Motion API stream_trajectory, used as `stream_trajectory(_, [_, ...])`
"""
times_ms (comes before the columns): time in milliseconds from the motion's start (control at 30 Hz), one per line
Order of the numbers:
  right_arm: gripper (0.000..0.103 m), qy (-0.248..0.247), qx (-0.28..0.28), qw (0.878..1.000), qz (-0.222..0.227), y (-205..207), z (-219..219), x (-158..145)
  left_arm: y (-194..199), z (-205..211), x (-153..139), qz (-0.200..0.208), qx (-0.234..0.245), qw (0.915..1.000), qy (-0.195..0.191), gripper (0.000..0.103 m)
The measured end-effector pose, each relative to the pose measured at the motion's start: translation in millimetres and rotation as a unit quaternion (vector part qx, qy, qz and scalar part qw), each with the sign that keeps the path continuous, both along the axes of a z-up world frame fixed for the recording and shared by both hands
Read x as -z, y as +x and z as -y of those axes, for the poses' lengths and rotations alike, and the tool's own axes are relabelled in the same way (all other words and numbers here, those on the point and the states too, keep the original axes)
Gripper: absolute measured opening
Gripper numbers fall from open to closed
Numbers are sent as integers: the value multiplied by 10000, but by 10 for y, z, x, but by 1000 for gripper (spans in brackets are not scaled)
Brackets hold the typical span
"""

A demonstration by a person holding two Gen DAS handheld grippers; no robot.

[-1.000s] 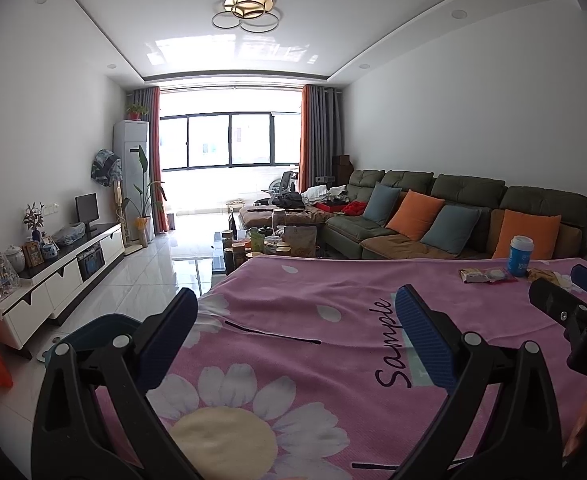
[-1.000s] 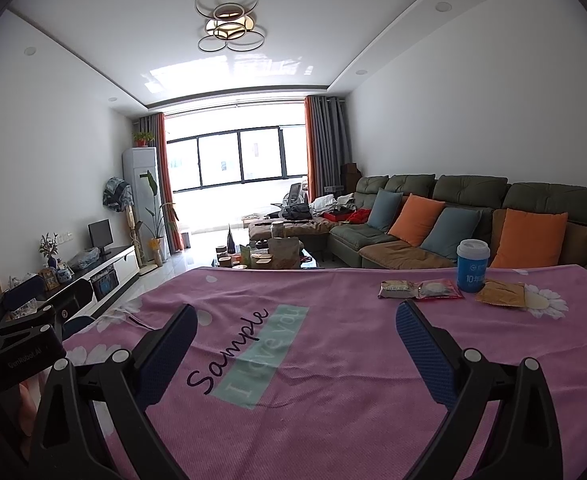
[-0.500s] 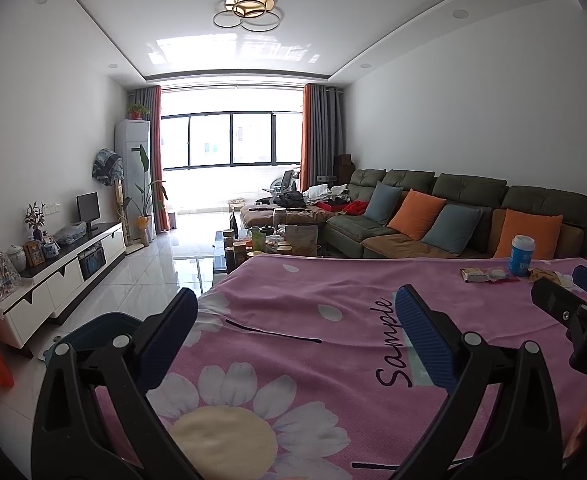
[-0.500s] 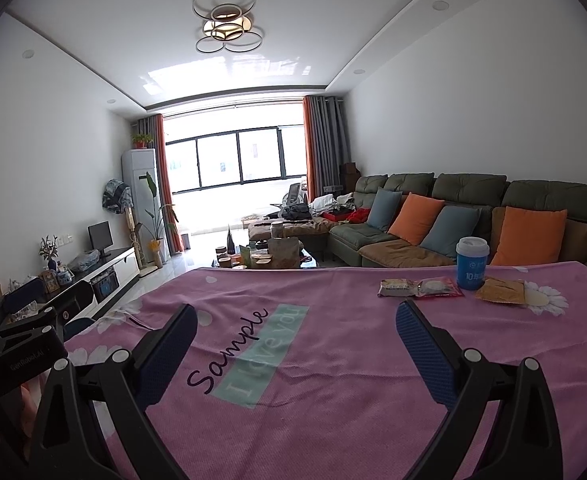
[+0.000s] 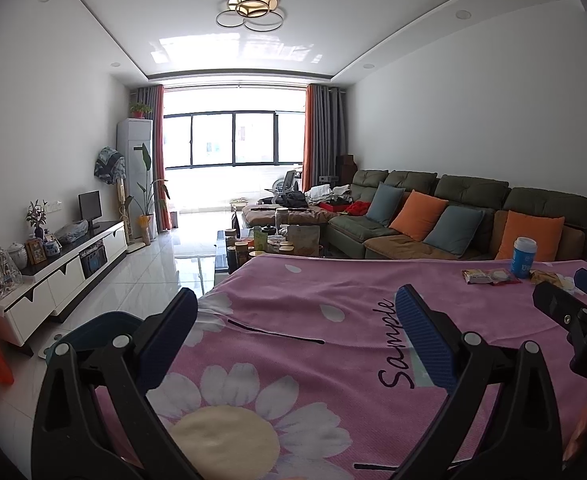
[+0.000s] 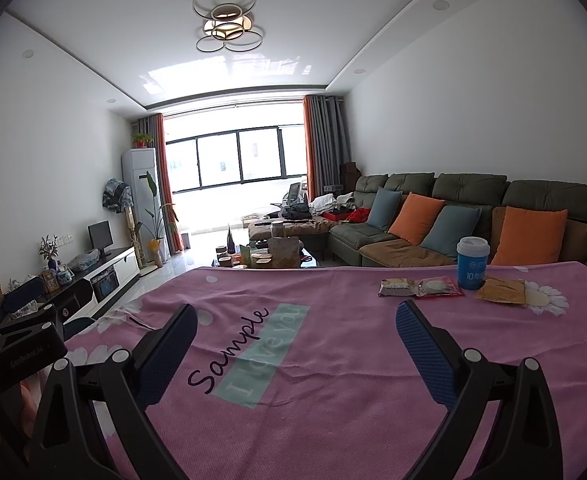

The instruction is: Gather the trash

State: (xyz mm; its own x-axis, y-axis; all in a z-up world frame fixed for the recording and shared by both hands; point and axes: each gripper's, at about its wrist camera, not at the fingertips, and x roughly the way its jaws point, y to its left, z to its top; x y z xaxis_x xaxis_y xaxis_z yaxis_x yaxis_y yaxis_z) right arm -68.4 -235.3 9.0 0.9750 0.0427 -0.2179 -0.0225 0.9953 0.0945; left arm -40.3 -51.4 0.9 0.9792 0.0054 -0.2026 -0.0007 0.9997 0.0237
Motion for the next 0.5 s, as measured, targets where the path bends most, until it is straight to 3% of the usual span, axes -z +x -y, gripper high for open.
stream_trajectory(500, [96,-3,6,10000,12,-5,-19,1,-11,0,-18,1,-40,10000,-12,97])
